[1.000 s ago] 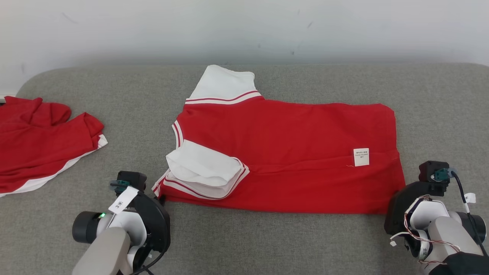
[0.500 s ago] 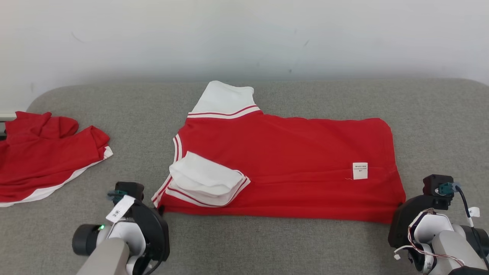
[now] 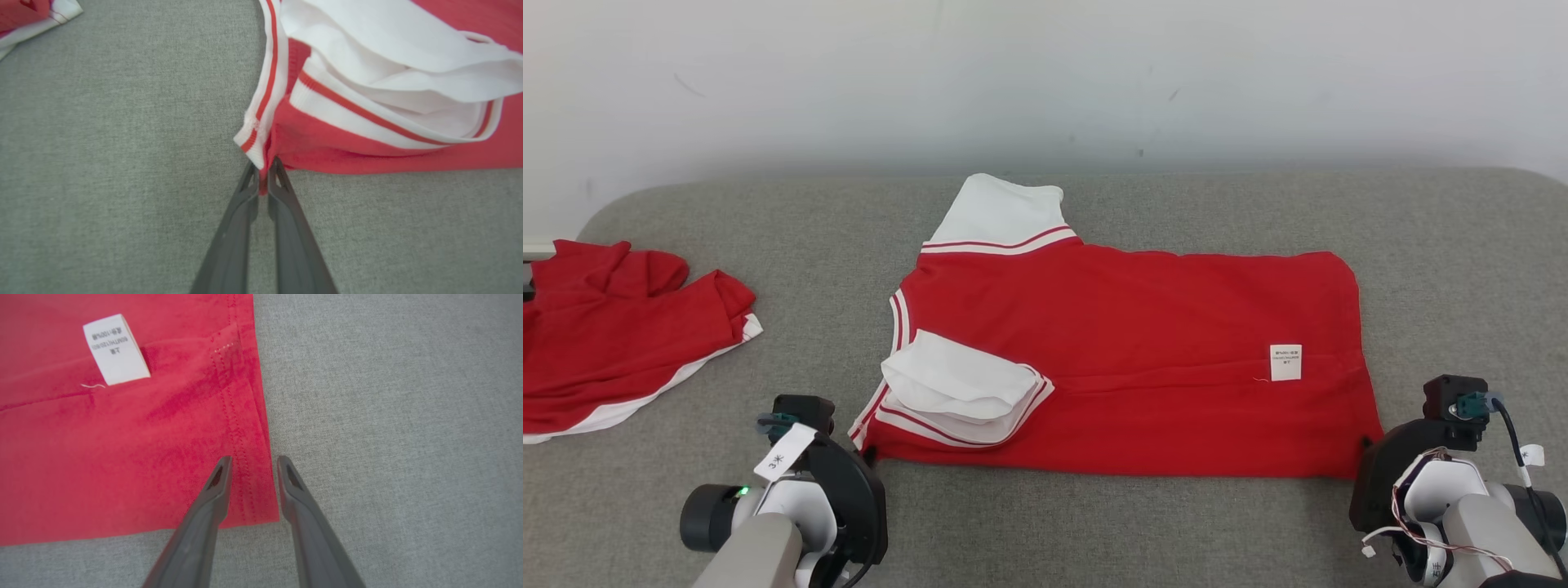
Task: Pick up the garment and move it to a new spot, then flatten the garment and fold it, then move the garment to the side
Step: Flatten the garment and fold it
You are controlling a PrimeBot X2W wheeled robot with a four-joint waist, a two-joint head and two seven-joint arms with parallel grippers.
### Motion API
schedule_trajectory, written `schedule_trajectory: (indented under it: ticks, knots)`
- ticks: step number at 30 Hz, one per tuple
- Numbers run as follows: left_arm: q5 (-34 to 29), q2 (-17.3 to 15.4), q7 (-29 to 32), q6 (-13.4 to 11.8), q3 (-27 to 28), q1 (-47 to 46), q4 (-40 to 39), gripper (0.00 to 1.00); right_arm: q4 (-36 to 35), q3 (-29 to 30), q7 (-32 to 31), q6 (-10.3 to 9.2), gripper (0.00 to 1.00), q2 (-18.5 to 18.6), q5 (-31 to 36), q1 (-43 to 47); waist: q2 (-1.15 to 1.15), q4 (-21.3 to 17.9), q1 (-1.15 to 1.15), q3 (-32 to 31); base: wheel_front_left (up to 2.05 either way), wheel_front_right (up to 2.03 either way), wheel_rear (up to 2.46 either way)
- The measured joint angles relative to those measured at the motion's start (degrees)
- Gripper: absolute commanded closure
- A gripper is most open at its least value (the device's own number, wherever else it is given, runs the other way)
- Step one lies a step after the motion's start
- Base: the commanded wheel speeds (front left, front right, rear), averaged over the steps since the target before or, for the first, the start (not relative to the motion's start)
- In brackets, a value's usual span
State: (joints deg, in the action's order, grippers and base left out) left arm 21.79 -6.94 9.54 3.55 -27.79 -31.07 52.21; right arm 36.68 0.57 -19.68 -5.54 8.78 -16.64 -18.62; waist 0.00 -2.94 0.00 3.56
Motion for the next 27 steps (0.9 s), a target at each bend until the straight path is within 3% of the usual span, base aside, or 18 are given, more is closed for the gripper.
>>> schedule_trajectory:
  ticks: [8,9,10,11,14,16,22,27]
  knots:
    - [0.0,0.01,0.09,0.0,-0.09,0.0,-0.13,1.0,0.03,0.04,-1.01,0.0,0.51,0.02,-0.08,0.0,0.0,0.11,0.0,0.17,0.0,0.0,0.0]
    - [0.0,0.0,0.1,0.0,-0.1,0.0,-0.27,1.0,0.03,0.08,-1.02,0.0,0.45,0.04,-0.08,0.0,0.0,0.12,0.0,0.26,0.0,0.0,0.0]
    - [0.0,0.0,0.1,0.0,-0.11,-0.01,-0.38,1.0,0.03,0.1,-1.03,0.0,0.28,0.08,-0.08,-0.01,0.0,0.13,0.0,0.4,0.0,0.0,0.0]
    - [0.0,0.0,0.11,0.0,-0.12,-0.01,-0.43,1.0,0.03,0.12,-1.05,0.0,0.26,0.11,-0.08,-0.02,0.0,0.14,0.0,0.51,0.0,0.0,0.0]
    - [0.0,0.0,0.35,0.0,-0.23,-0.02,-0.91,1.0,-0.01,0.42,-1.07,-0.01,0.38,0.14,-0.48,-0.06,0.0,0.23,0.0,0.94,0.0,0.0,0.0]
    - [0.0,-0.03,0.51,0.0,-0.25,-0.07,-1.02,1.0,-0.01,0.48,-1.08,-0.01,0.52,0.14,-0.48,-0.15,0.0,0.32,0.0,1.23,0.0,0.0,0.0]
    - [0.0,-0.1,0.51,0.0,-0.31,-0.37,-1.13,1.0,-0.01,0.35,-1.49,-0.05,0.65,0.02,-0.49,-0.77,0.0,0.68,0.0,1.73,0.0,0.0,0.0]
    - [0.01,-0.21,0.54,0.0,-0.27,-0.87,-1.09,1.0,0.12,-0.07,-1.48,-0.07,0.66,-0.01,-0.48,-0.78,0.0,0.75,0.01,1.63,0.0,0.0,0.0]
